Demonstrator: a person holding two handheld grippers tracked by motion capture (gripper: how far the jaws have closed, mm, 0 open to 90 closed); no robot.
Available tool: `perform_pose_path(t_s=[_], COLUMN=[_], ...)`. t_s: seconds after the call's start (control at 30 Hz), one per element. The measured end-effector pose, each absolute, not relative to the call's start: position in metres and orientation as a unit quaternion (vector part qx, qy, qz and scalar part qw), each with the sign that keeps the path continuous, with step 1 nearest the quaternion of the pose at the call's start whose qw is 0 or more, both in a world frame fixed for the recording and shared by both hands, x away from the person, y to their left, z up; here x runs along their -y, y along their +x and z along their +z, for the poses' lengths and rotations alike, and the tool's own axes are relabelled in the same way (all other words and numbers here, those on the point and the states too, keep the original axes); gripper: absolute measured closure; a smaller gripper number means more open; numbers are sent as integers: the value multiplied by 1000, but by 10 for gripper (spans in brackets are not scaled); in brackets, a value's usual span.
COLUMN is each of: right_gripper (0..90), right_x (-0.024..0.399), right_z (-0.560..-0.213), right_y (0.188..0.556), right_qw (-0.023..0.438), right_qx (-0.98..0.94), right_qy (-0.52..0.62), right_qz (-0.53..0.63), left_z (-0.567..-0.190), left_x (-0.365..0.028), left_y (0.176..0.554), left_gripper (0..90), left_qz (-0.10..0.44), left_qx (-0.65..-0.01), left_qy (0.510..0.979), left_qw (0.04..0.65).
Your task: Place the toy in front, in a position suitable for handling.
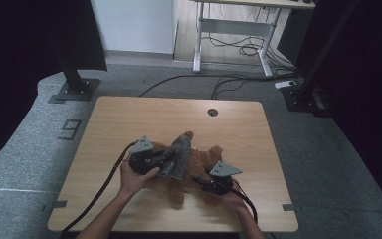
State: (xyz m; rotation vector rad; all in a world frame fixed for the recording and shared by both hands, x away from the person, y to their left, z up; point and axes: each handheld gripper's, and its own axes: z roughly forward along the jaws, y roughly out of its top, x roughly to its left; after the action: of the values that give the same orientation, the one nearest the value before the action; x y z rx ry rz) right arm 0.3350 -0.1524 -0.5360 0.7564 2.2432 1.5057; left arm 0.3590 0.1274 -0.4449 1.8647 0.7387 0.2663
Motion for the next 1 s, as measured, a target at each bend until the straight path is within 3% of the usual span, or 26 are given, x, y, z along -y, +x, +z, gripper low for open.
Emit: perform_pose_path(t_s=[0.2, 0.33, 0.43, 0.73, 1.0], right_gripper=[552, 552, 551, 556, 556], right_x=[152, 152, 152, 151, 151], right_z=[-536, -536, -536, -536, -537], right_y=[335, 335, 334, 332, 333], right_qw=[171, 172, 173, 182, 176], right_qx=[-788, -790, -791, -793, -787], right_qy=[263, 262, 263, 271, 286], right_qz=[529, 527, 525, 515, 518], left_z=[-437, -448, -458, -455, -466], left_x=[-110, -99, -99, -171, -218], left_y=[387, 403, 406, 386, 365], left_gripper=[746, 746, 746, 747, 748], left_qz=[117, 101, 122, 138, 173], left_qx=[-326, -342, -348, -375, -397], left_qy=[791, 807, 822, 788, 778], left_qw=[504, 471, 434, 468, 455])
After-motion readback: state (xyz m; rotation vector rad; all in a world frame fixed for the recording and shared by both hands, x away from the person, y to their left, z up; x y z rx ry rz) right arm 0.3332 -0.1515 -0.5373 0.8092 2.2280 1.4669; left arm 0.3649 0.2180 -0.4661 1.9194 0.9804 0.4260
